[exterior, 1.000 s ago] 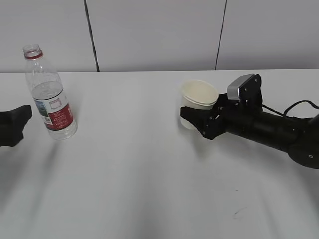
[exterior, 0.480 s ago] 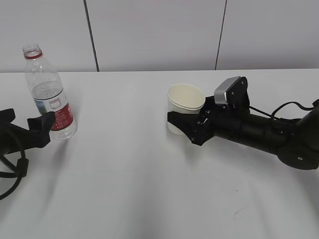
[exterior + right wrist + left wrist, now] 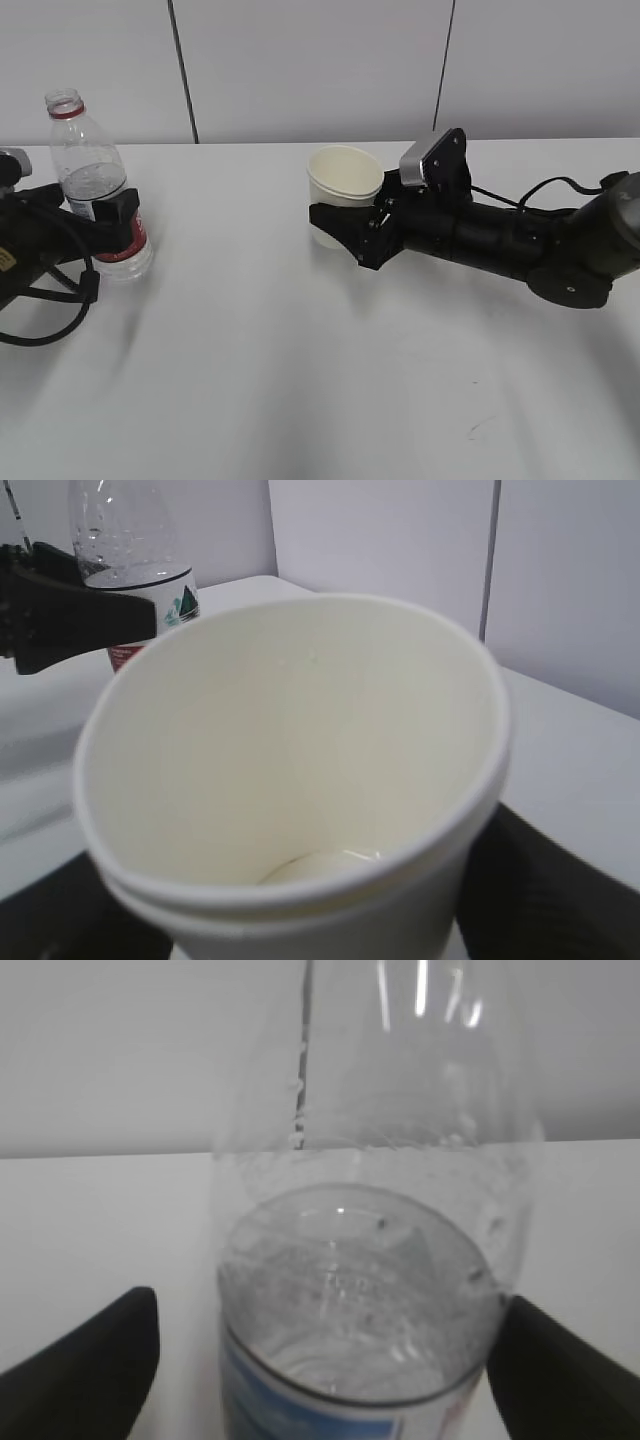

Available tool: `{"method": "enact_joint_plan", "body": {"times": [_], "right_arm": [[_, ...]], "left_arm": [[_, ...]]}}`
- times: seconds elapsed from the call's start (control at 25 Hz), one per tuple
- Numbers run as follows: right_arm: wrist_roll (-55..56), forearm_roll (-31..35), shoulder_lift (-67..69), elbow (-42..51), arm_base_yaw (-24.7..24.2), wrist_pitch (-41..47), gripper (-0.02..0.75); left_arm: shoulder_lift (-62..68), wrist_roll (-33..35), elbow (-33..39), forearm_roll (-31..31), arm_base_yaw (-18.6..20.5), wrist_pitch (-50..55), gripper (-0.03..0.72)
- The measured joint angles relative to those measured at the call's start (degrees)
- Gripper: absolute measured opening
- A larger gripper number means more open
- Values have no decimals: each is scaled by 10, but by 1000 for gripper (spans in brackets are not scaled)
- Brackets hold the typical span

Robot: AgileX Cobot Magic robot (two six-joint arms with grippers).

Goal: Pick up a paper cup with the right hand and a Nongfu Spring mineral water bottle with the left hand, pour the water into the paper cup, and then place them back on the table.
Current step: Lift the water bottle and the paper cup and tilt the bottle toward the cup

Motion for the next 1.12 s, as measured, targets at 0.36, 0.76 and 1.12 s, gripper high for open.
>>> {"method": "enact_joint_plan", "body": {"times": [0.36, 0.76, 1.12], "right_arm": [[2, -2, 0, -1, 5, 9, 543], [3, -2, 0, -2, 5, 12, 542], [4, -2, 0, -2, 5, 12, 542]], "left_arm": [[44, -9, -61, 18, 0, 22, 596], [49, -20, -70, 18, 0, 48, 489], [49, -20, -70, 24, 0, 45, 382]]}}
